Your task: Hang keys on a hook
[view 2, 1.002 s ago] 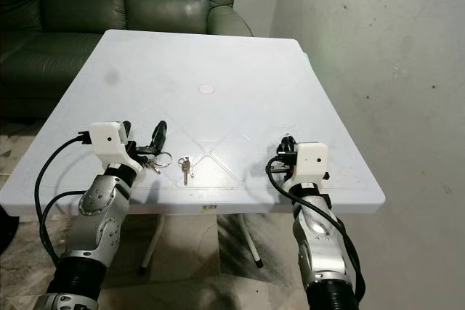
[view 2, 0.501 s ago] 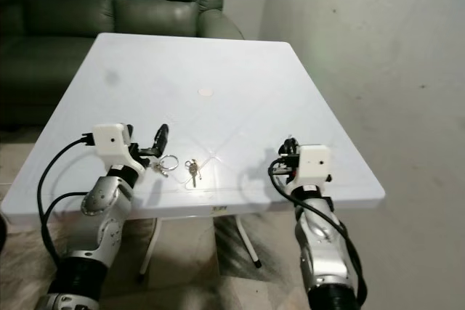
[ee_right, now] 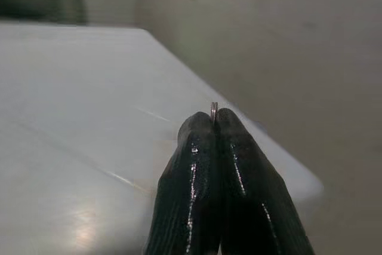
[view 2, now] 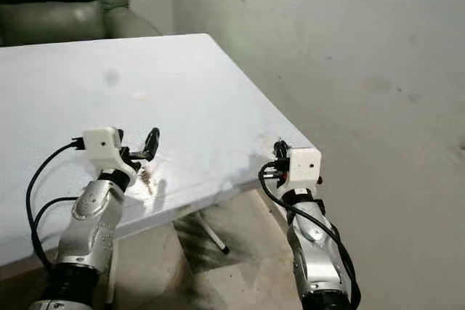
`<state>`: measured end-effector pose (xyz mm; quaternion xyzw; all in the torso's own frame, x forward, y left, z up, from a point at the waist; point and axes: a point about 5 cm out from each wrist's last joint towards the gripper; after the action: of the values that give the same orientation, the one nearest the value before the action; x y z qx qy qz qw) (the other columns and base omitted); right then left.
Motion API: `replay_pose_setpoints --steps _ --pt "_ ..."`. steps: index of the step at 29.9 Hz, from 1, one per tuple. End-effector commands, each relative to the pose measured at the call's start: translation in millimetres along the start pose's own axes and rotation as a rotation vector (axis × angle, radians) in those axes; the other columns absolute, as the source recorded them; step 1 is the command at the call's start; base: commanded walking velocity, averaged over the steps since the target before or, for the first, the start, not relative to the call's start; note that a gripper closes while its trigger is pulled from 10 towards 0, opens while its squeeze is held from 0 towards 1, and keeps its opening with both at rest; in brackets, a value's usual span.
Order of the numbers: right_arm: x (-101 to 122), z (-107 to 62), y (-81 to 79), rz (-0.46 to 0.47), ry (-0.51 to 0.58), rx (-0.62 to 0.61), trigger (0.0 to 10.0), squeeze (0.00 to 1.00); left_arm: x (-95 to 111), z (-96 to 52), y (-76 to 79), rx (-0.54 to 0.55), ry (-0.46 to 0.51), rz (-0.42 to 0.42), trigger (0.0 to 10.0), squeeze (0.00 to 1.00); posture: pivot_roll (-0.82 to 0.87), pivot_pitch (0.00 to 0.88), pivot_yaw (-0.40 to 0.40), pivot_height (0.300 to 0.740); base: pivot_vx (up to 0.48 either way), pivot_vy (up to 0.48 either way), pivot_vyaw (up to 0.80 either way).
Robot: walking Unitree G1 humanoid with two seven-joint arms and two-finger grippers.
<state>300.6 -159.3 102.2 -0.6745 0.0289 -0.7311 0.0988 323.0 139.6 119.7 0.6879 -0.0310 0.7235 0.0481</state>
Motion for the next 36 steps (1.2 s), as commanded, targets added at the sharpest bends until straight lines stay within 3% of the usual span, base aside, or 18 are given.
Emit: replay_pose_setpoints --steps 1,23,36 --pt "7.1 2.2 0.8 -0.002 0.025 -0.006 10.0 0.00 2.4 0.3 3.0 -0.012 0.000 0.012 10.0 0.00 0.10 0.000 -0.081 0.740 0.000 0.000 -0.77" --pt "6.3 -1.9 0.9 0.008 0.025 -0.040 10.0 0.00 1.5 -3.5 2.8 -0.013 -0.016 0.037 10.0 0.00 0.09 0.000 -0.054 0.740 0.000 0.000 -0.77" --pt "7.7 -6.4 4.1 0.000 0.024 -0.062 10.0 0.00 -1.3 -5.0 10.8 -0.030 -0.034 0.023 10.0 0.00 0.08 0.008 -0.056 0.740 0.000 0.000 -0.77"
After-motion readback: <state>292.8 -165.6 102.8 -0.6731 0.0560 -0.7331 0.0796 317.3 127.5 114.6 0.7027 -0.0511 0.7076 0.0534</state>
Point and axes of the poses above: a point about 5 cm out from each wrist's last joint towards the gripper, its own z axis pointing out of the wrist towards the gripper, its own x axis along the axis of the wrist's last joint, y = z × x, and after that the axes turned 10 degrees about z, right-handed
